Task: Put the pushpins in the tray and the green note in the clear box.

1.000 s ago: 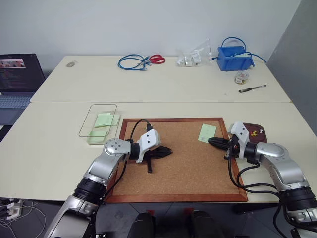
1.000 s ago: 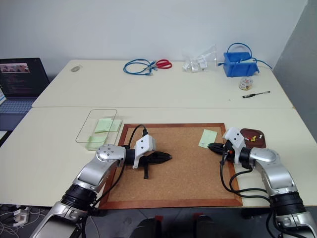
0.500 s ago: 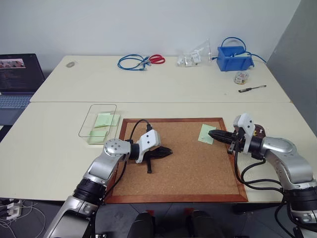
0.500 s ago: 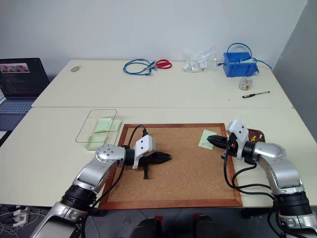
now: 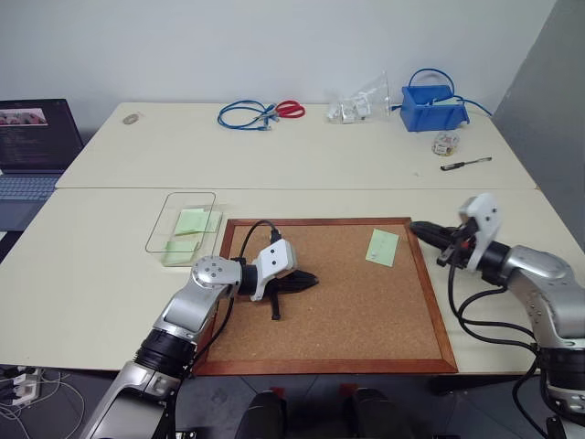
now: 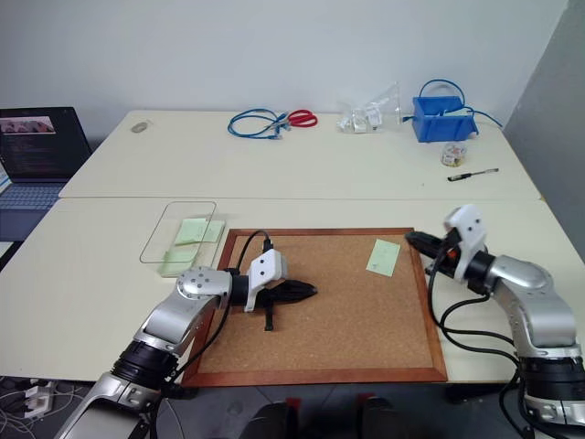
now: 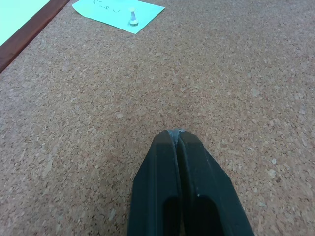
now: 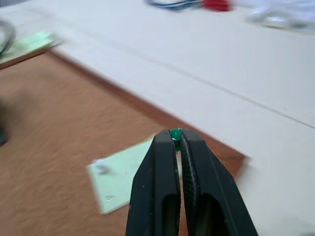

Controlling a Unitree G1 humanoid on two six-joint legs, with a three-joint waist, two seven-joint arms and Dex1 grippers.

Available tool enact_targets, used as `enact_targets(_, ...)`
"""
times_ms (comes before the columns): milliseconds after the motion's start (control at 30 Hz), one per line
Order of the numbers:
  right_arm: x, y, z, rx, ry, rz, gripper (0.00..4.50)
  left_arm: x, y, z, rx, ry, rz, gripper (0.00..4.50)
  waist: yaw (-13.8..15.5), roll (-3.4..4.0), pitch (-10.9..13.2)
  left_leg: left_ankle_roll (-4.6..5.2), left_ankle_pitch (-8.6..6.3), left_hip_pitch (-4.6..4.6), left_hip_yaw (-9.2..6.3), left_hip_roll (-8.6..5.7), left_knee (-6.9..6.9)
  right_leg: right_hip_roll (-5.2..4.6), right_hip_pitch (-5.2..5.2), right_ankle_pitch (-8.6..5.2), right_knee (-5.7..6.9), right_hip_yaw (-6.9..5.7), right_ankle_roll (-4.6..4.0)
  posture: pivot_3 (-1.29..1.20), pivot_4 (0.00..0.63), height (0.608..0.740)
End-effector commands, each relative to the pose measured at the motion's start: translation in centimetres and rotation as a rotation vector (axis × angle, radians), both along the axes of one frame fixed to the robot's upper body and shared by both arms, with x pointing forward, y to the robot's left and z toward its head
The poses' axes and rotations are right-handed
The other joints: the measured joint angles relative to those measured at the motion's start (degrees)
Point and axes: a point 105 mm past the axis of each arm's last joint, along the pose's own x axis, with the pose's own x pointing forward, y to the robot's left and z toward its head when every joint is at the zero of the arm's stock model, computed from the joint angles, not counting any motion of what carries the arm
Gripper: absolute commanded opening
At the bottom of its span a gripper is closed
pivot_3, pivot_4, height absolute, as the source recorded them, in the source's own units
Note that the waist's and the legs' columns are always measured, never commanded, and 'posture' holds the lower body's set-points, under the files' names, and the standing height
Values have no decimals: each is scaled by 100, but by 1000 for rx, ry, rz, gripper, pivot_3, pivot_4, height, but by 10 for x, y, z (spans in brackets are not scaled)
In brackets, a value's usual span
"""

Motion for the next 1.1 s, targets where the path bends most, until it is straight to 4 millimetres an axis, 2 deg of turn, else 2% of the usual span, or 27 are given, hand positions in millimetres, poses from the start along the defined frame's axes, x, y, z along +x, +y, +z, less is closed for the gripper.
enact_targets(33, -3, -30, 3, -45, -38, -169, 45, -21, 3, -41, 107, 147, -51, 0, 0, 2, -1, 0, 0, 0, 1, 0, 0, 0, 0, 0, 0, 1, 0, 0, 150, 740)
enact_targets(133, -4, -41, -8, -52, -4, -242, 45, -21, 2, -41, 110, 147, -61, 0, -4, 7, -4, 0, 0, 2, 4, -1, 1, -1, 0, 0, 0, 4, 0, 0, 150, 740)
enact_targets(233, -4, -43, -17, -32, 28, -266, 45, -19, 2, -40, 113, 143, -67, 0, -5, 11, -7, 0, 0, 3, 6, -1, 2, 0, 1, 1, 2, 6, 2, 0, 150, 740)
enact_targets(400, 4, -44, -19, 10, 36, -294, 45, -18, 2, -41, 116, 140, -72, 0, -2, 11, -8, 0, 0, 3, 6, -2, 2, 0, 1, 1, 1, 5, 2, 0, 150, 740)
enact_targets(767, 11, -69, -29, -2, 67, -397, 45, -21, 6, -42, 117, 145, -61, 0, -3, 12, -10, 1, 0, 3, 7, -2, 1, -1, 1, 1, 1, 6, 2, 0, 150, 740)
enact_targets(1100, 12, -71, -30, 2, 68, -404, 2065, -20, 4, -41, 116, 141, -64, 0, -4, 14, -11, 1, 0, 4, 7, -2, 1, 0, 1, 1, 1, 7, 2, 0, 150, 740)
